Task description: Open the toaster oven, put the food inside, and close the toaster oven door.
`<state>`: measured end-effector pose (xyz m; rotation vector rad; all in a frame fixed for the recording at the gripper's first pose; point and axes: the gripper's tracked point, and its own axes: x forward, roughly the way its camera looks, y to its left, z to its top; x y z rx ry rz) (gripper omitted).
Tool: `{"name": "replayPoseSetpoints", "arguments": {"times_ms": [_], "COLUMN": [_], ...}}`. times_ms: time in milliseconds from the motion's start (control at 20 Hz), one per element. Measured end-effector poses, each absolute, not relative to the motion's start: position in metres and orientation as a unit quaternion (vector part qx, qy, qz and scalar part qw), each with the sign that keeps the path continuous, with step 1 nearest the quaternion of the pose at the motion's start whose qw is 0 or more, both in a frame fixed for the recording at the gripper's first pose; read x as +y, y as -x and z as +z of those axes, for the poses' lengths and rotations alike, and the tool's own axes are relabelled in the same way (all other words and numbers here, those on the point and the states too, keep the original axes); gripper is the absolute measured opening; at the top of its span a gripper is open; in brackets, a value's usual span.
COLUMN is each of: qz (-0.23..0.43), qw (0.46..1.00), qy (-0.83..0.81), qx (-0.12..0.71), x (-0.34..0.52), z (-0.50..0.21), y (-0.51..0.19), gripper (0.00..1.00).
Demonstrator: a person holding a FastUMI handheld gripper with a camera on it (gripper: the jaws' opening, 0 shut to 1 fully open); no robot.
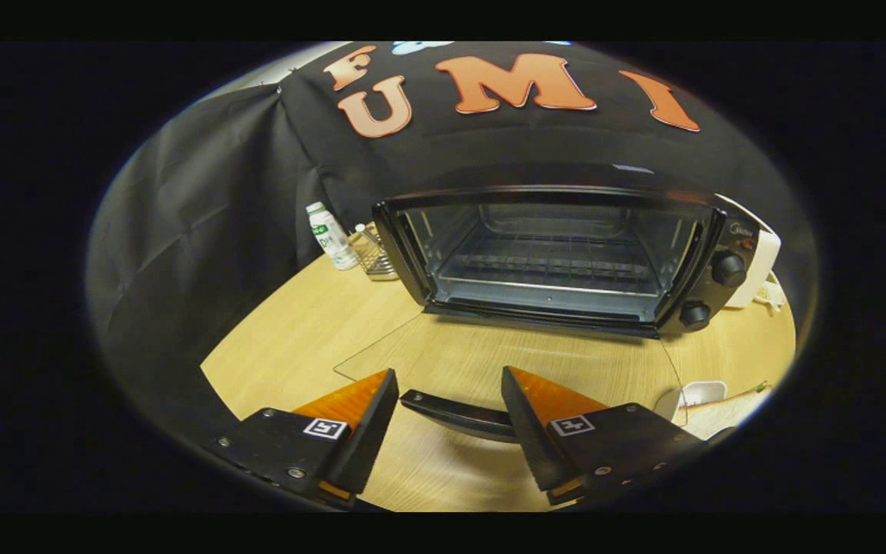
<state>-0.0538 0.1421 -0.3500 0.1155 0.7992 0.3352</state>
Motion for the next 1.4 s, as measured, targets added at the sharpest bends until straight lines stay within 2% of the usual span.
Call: {"name": "replayPoseSetpoints", "arguments": {"times_ms": [250, 700, 900, 1400], "qz": [0.139, 0.125, 0.111, 0.090], "qw": [0.886, 0.894, 0.911, 0.940], "qy": [-0.093, -0.080, -0.057, -0.004], "qx": [0.433, 0.423, 0.394, 0.329], "x": [0.140, 0.132, 0.115, 0.078], "z": [-0.377, -0.374, -0.354, -0.298], "y": [0.054, 0.048, 0.043, 0.039], "gripper": [0.77, 0.72, 0.77, 0.83]}}
